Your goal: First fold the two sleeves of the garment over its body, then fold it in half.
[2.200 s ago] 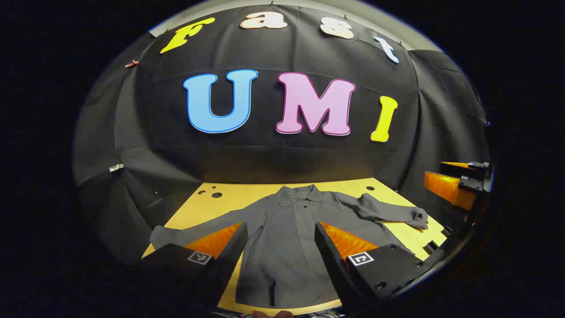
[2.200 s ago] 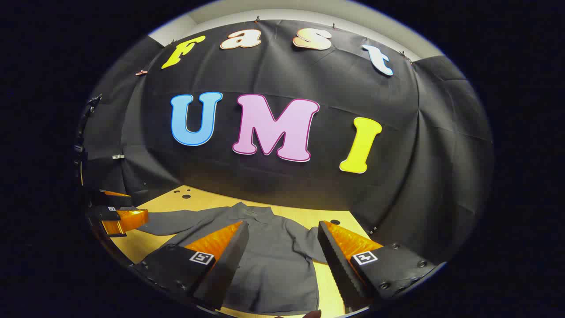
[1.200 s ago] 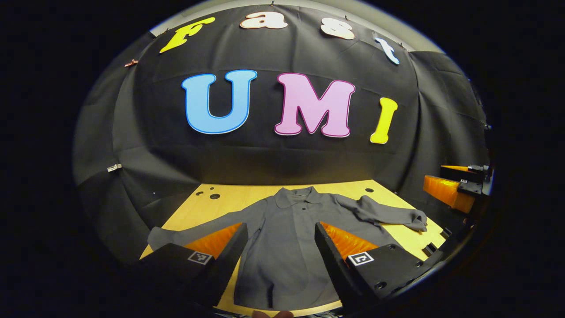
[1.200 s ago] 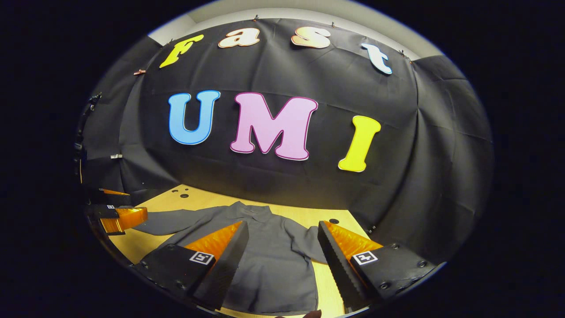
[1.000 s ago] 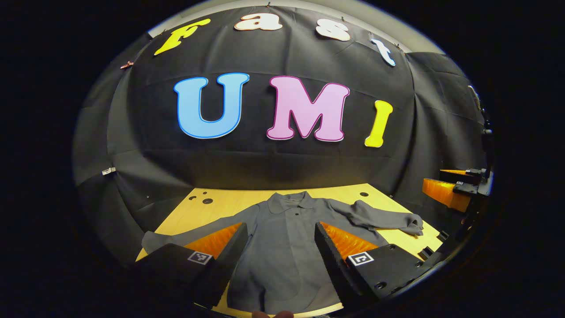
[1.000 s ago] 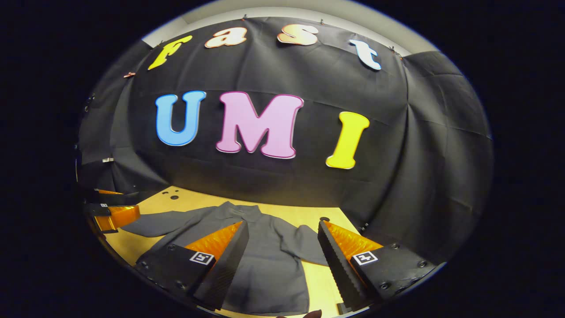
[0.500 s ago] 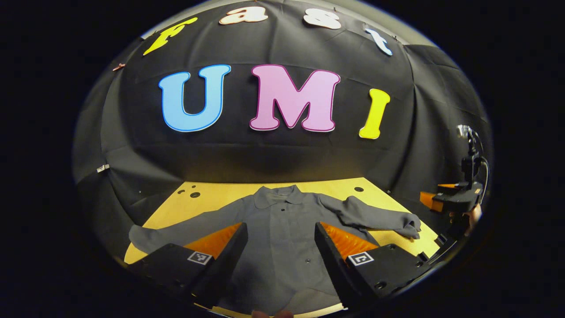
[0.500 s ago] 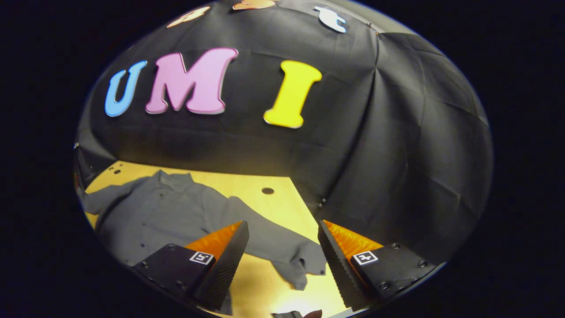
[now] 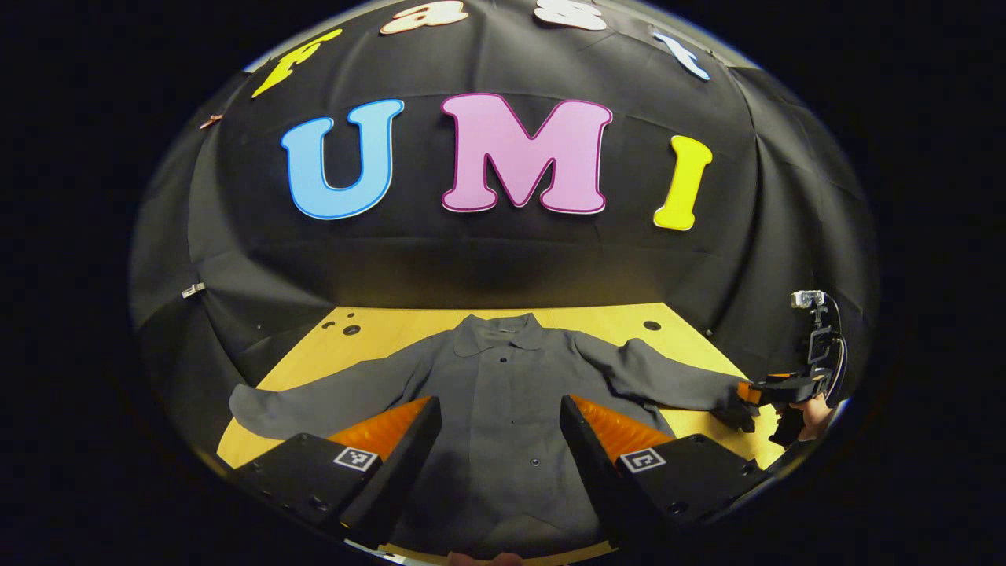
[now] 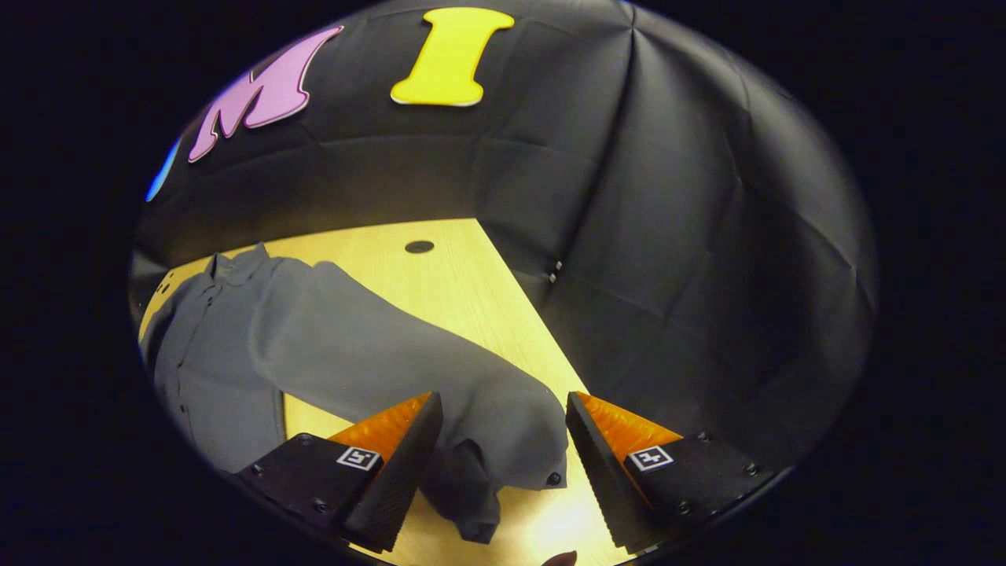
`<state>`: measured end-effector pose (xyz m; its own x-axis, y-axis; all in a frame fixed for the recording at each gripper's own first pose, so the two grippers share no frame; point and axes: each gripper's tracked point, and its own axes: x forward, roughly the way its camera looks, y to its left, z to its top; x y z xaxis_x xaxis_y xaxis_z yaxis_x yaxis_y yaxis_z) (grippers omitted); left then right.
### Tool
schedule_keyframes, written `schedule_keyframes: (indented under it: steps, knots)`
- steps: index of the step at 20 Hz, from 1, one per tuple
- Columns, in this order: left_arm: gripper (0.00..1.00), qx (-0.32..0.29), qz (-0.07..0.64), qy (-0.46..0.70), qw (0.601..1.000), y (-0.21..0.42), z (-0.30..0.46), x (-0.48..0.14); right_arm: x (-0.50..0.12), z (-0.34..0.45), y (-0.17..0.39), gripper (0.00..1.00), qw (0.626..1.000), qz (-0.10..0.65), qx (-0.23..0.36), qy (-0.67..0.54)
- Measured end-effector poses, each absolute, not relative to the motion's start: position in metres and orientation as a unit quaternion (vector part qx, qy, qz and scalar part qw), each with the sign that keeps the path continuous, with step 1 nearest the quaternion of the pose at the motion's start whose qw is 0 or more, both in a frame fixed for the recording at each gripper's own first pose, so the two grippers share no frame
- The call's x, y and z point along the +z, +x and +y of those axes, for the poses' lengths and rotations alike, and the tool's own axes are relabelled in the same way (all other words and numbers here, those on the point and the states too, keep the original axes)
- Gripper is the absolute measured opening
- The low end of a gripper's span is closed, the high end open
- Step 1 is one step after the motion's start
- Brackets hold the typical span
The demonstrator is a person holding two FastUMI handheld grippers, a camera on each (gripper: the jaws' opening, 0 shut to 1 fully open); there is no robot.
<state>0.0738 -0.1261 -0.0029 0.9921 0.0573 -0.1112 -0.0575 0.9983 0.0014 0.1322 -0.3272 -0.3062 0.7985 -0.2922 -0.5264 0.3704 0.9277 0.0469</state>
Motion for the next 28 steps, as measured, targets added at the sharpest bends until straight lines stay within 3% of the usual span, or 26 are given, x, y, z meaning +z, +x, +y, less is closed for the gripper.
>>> schedule_keyframes:
  steps: [4,9,10,13,14,20,28]
  knots:
    - [0.96,0.041,0.062,-0.001,0.997,0.077,-0.134,-0.003,-0.346,-0.331,0.142,0.98,0.935,0.307,-0.159,0.074]
    - [0.92,0.060,0.062,0.010,0.996,0.072,-0.133,0.000,-0.351,-0.319,0.144,0.95,0.930,0.299,-0.150,0.149]
    - [0.95,0.064,0.063,0.010,0.996,0.071,-0.131,0.000,-0.346,-0.317,0.147,0.82,0.936,0.286,-0.146,0.146]
    - [0.95,0.073,0.059,0.009,0.996,0.066,-0.123,0.001,-0.347,-0.311,0.152,0.18,0.940,0.287,-0.132,0.128]
    - [0.95,0.074,0.057,0.010,0.996,0.063,-0.120,0.001,-0.343,-0.310,0.151,0.11,0.940,0.288,-0.133,0.123]
    - [0.95,0.055,0.047,0.007,0.997,0.053,-0.096,-0.001,-0.300,-0.317,0.136,0.07,0.949,0.244,-0.164,0.117]
    - [0.95,0.030,0.030,-0.002,0.999,0.038,-0.035,0.000,-0.179,-0.272,0.106,0.07,0.970,0.143,-0.177,0.081]
